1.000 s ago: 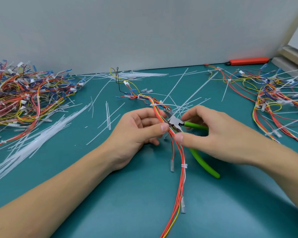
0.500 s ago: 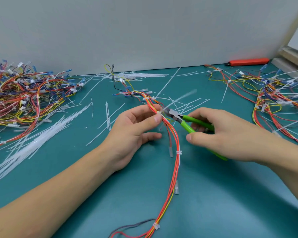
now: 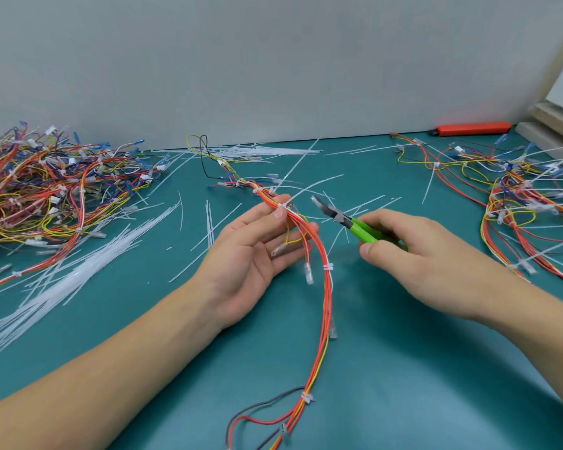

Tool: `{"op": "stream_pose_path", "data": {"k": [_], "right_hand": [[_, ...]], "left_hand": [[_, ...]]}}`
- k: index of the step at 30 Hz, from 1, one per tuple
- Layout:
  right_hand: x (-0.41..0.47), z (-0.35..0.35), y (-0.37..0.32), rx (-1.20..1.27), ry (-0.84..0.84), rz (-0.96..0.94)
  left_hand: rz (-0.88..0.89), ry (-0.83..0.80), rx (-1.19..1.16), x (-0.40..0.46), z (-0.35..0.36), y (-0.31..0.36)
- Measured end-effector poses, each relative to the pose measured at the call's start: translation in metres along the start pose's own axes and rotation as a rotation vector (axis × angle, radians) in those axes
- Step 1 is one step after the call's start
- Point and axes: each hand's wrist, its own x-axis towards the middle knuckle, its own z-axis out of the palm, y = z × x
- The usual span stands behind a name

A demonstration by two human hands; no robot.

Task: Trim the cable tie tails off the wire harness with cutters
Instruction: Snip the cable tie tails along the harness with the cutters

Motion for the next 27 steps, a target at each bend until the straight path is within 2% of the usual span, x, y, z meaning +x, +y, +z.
{"op": "stream_pose_path", "data": {"k": [5, 8, 19, 27], "right_hand": [[-0.001, 0.004, 0.004, -0.028, 0.005, -0.032], [-0.001, 0.004, 0.005, -0.037, 0.018, -0.038], [0.001, 0.0, 0.009, -0.152, 0.028, -0.103], [-0.001, 0.002, 0.01, -0.241, 0.048, -0.21]], "left_hand": [[-0.098, 0.088, -0.1, -0.002, 0.006, 0.001], [-0.128, 0.106, -0.062, -0.003, 0.006, 0.0], [-0.246, 0.011, -0.047, -0.006, 0.005, 0.003], [-0.268, 0.031, 0.119, -0.012, 0.009, 0.004]]}}
